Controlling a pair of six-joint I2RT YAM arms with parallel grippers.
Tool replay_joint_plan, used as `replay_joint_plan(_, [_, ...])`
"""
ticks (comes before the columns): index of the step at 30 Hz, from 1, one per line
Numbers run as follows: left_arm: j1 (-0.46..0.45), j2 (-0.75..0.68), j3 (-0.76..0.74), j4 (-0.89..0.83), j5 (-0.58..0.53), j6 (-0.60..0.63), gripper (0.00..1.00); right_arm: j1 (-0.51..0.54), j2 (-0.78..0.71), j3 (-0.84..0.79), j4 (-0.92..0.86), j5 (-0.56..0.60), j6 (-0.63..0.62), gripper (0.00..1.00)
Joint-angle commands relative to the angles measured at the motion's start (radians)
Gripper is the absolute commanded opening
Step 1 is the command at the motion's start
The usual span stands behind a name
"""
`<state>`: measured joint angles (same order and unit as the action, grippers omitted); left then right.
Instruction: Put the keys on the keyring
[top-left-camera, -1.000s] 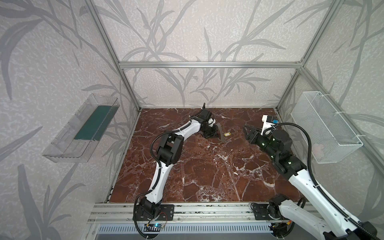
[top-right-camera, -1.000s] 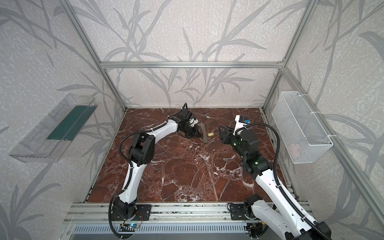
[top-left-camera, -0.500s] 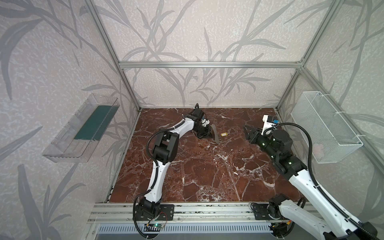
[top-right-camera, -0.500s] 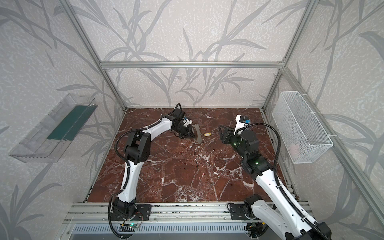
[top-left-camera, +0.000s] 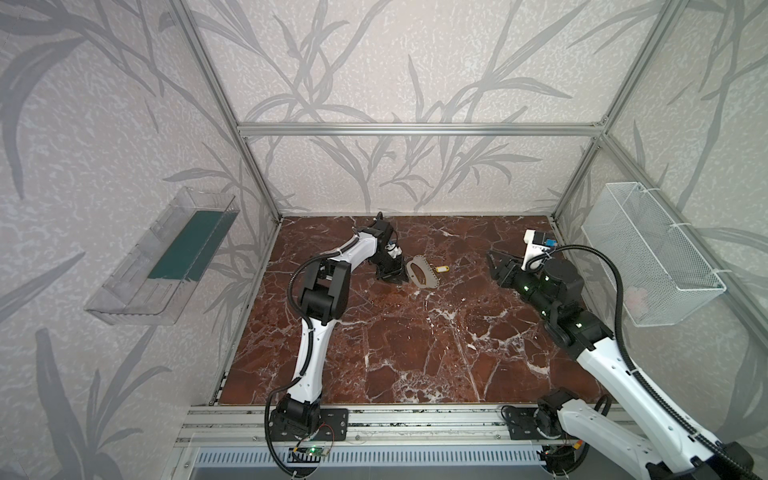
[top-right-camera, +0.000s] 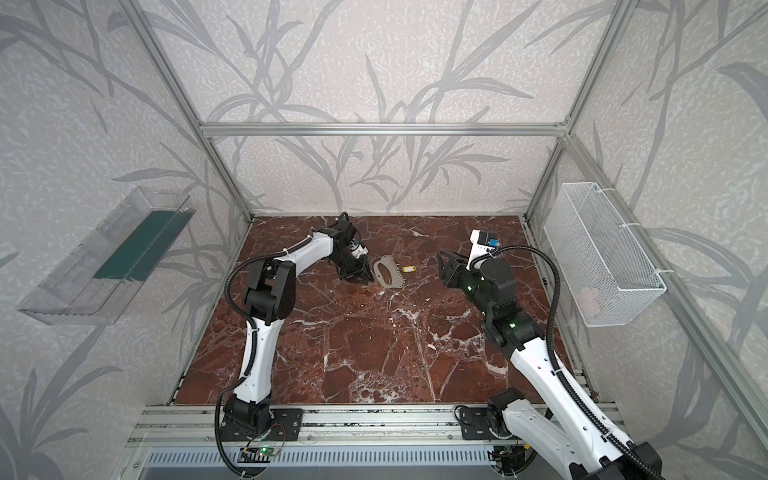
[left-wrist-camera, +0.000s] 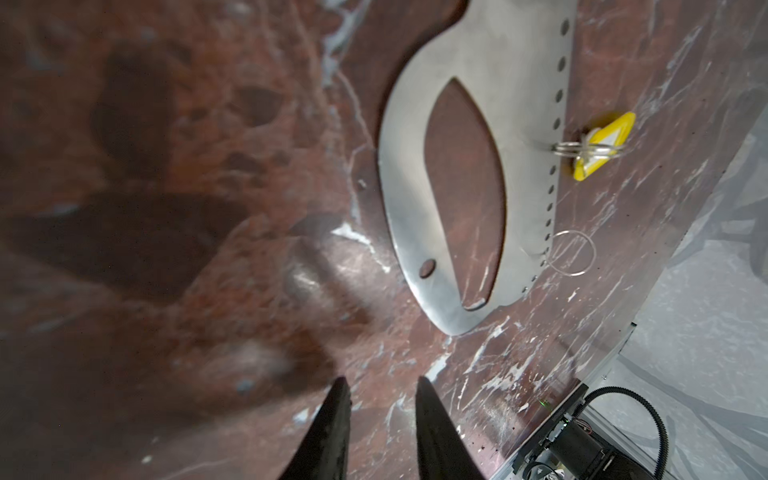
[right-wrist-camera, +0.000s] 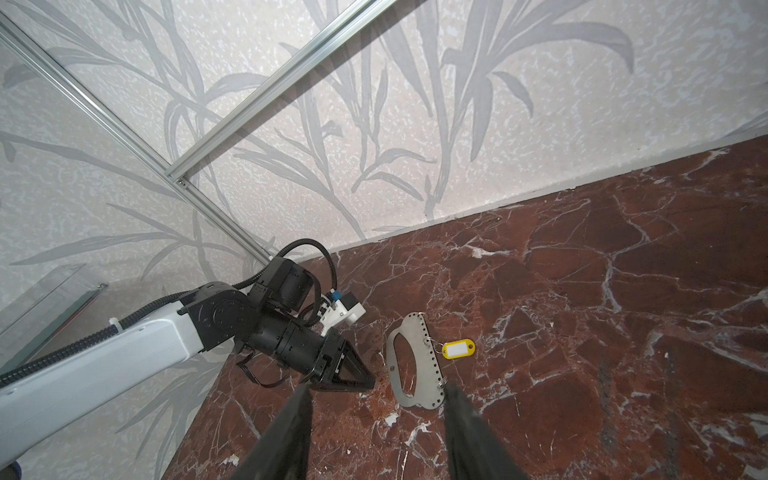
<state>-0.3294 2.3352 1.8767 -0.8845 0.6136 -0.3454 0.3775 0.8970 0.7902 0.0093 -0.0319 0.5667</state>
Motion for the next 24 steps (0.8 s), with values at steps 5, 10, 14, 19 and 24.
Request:
replay_joint_plan(5, [0.037,-0.176,-0.057,-0.046,-0.113,0.052,0.31,-0.006,0.0,0.027,-0.002,0.022,-0.026,0.53])
replay_joint_plan(10, [0.048,-0.333,-0.158,0.008,-0.22,0.063,0.34,-0.01,0.019,0.024,-0.009,0.017,-0.034,0.53])
replay_joint_plan(14, [0.087,-0.458,-0.228,0.092,-0.229,0.037,0.35,-0.011,0.046,0.017,-0.011,0.007,-0.043,0.53])
replay_joint_plan(19, [0.137,-0.549,-0.258,0.147,-0.237,0.022,0.39,-0.01,0.08,0.011,-0.027,-0.01,-0.06,0.53])
replay_joint_plan(24, [0.179,-0.598,-0.254,0.119,-0.251,0.048,0.4,-0.011,0.126,0.02,-0.031,-0.041,-0.098,0.55])
